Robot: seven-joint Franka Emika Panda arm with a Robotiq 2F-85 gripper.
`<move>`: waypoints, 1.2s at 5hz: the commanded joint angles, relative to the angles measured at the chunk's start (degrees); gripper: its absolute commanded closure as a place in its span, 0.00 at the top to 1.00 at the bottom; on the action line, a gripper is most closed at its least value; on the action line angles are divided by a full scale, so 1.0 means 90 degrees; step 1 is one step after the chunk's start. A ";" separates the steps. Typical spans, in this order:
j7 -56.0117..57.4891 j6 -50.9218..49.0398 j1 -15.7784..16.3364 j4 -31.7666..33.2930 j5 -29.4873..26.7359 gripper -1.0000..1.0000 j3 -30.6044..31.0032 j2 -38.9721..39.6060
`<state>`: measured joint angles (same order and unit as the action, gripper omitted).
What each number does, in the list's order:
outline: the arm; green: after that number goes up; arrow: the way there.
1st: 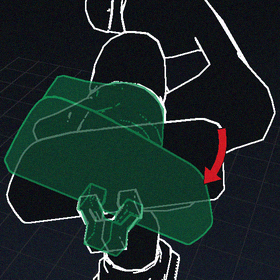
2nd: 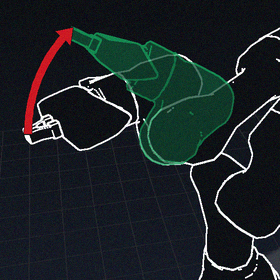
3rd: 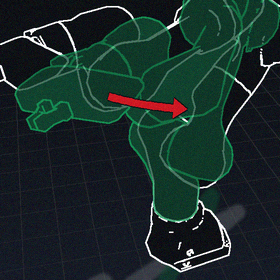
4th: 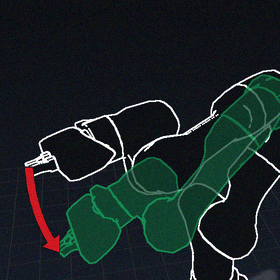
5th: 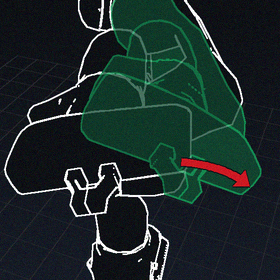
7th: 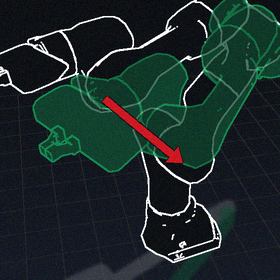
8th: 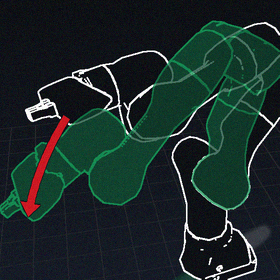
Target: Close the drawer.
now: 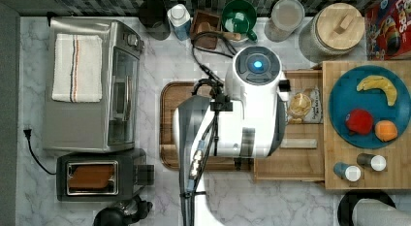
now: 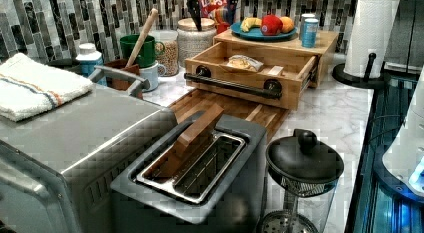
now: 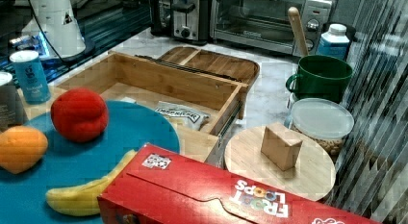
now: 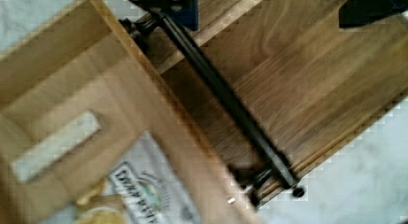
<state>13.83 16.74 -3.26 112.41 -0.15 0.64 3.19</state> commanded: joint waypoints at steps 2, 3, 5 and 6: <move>0.1626 0.2121 0.0272 0.1487 -0.0110 0.00 0.1098 -0.0186; 0.2188 0.2360 0.0208 0.1659 0.0127 0.00 0.1007 0.0029; 0.2871 0.3133 0.0005 0.1908 0.0561 0.00 0.0813 0.0481; 0.2884 0.2878 0.0000 0.1624 0.0700 0.00 0.0693 0.0820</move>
<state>38.22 42.16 -1.43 127.13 5.90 8.75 8.36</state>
